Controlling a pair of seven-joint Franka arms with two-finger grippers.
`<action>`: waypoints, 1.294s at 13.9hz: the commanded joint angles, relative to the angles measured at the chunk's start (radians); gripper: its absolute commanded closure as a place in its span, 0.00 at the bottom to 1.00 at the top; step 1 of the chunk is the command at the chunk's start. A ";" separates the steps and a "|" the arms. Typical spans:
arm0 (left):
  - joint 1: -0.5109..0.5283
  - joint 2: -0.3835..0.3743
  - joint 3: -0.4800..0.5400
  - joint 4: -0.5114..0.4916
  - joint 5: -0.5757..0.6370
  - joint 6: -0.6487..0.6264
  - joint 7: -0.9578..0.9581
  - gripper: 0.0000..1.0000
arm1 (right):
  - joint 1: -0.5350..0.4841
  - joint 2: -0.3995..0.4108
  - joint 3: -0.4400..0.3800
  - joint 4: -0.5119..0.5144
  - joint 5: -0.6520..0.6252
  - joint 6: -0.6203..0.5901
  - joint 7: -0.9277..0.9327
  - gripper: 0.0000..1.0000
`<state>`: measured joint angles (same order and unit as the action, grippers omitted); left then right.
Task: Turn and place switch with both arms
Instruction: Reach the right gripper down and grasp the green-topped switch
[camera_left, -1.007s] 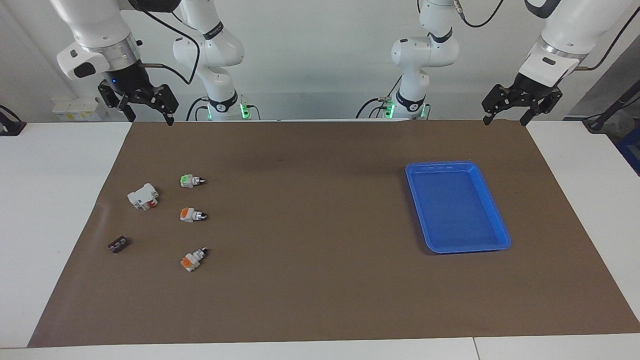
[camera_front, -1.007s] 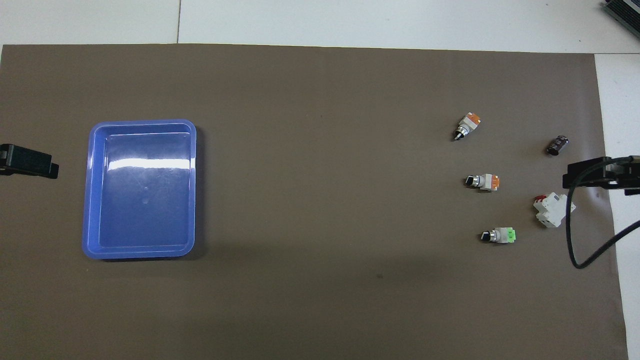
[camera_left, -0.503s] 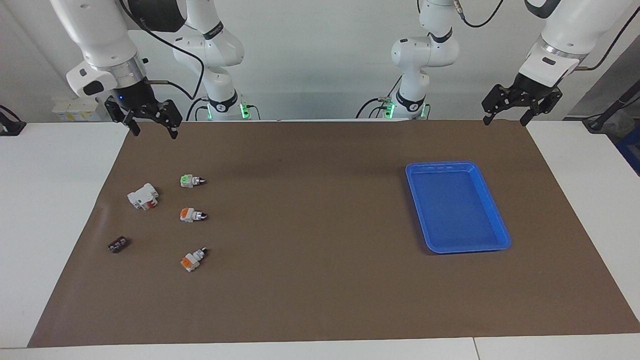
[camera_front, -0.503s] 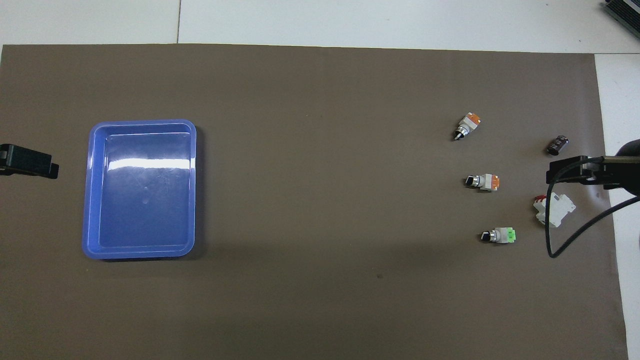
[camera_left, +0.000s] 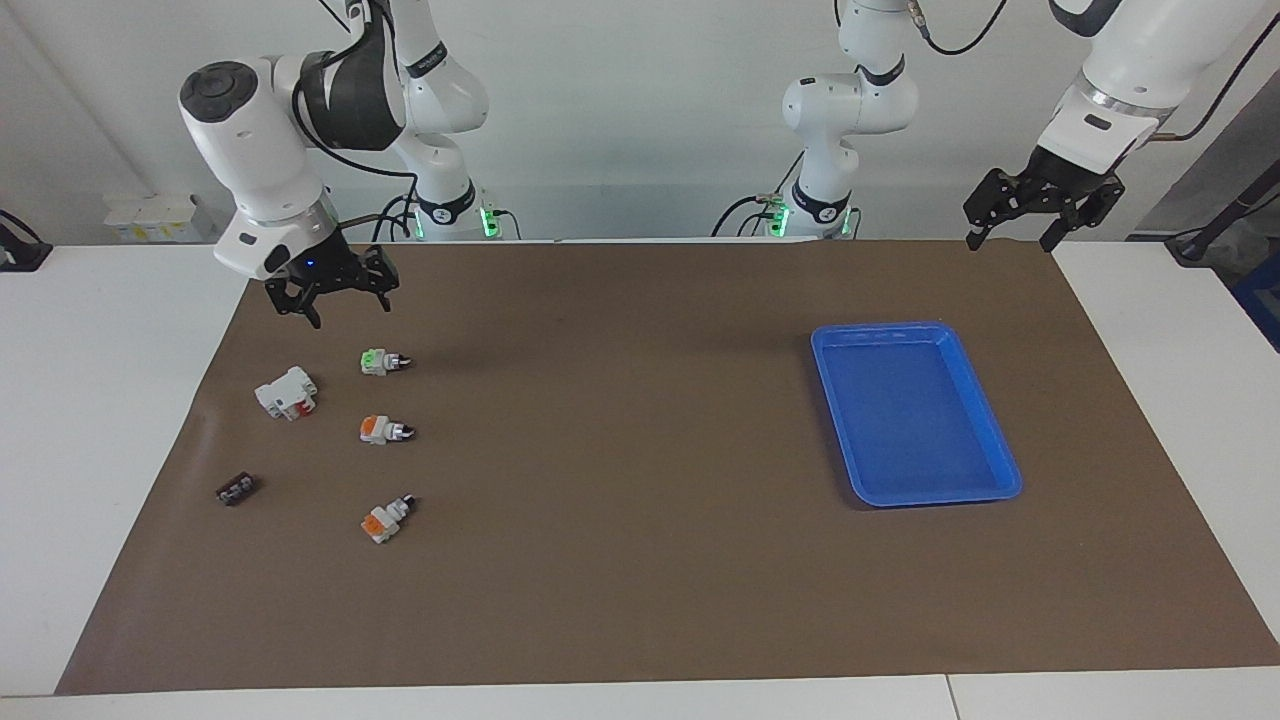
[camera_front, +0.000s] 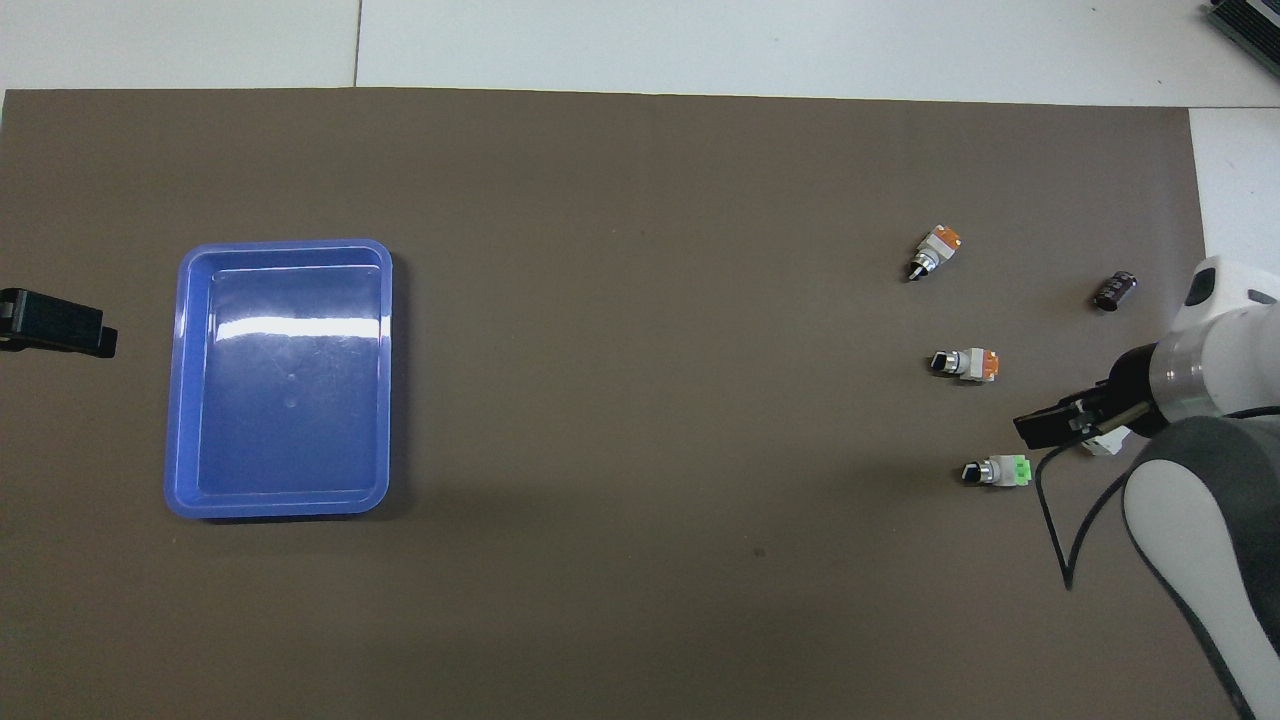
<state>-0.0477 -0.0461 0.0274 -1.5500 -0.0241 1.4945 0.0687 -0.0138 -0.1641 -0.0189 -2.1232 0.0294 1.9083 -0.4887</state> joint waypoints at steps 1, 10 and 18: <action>0.008 -0.020 -0.003 -0.019 -0.002 -0.008 0.017 0.00 | -0.055 -0.045 -0.001 -0.122 0.049 0.063 -0.413 0.00; 0.008 -0.020 -0.003 -0.019 -0.002 -0.008 0.016 0.00 | -0.094 0.060 -0.001 -0.383 0.049 0.500 -1.168 0.00; 0.008 -0.020 -0.003 -0.019 -0.002 -0.013 0.017 0.00 | -0.095 0.109 -0.001 -0.442 0.049 0.663 -1.268 0.00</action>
<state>-0.0477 -0.0461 0.0274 -1.5500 -0.0241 1.4939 0.0690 -0.0959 -0.0461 -0.0261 -2.5446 0.0565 2.5498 -1.7068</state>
